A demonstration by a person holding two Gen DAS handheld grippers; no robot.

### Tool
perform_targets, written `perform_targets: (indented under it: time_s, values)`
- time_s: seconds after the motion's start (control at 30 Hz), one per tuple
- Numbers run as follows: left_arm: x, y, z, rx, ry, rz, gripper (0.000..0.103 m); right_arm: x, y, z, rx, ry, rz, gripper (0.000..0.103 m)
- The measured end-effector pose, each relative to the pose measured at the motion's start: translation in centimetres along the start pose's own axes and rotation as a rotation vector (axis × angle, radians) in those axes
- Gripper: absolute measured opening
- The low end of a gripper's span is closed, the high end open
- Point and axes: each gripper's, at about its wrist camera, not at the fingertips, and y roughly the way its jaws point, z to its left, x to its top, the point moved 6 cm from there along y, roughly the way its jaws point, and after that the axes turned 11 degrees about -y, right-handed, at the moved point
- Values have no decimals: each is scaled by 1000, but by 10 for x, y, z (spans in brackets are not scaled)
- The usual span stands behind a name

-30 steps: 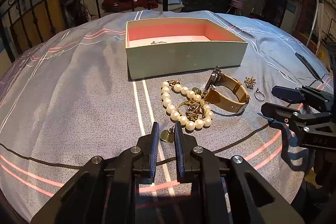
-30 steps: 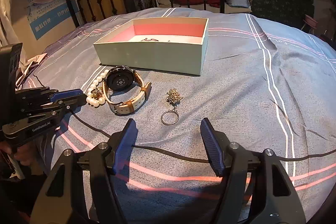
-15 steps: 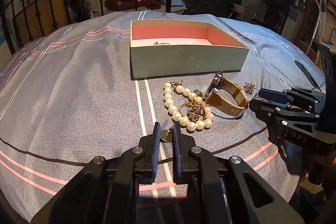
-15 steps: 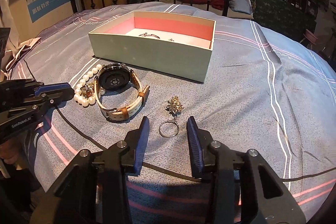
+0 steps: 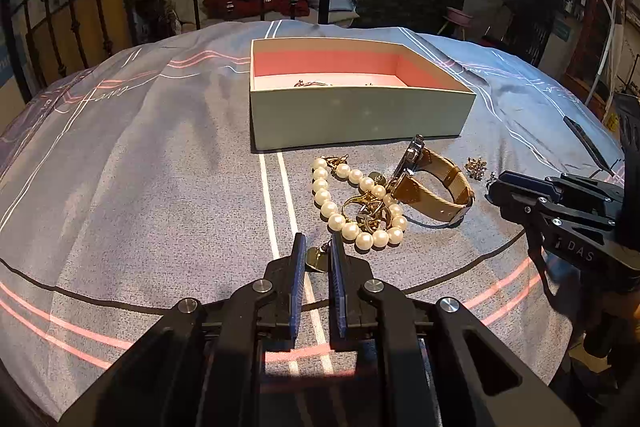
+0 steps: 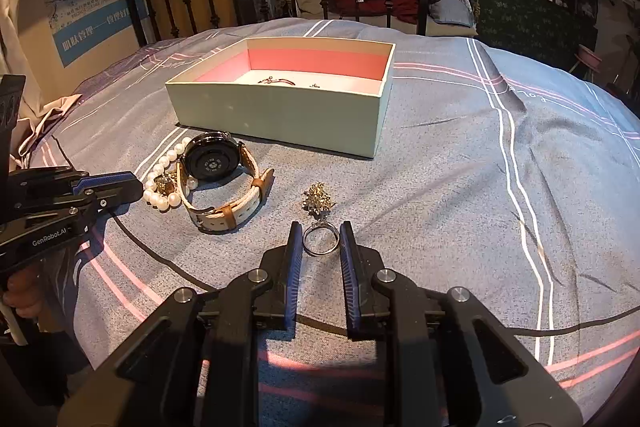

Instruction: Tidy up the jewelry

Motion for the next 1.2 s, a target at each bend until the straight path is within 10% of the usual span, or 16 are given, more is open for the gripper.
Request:
perform_targets:
  time_s: [1.2]
  values:
    - [32,-9,-15,-38,-25,-50,12,22,-12,5,32,-2,-72,20]
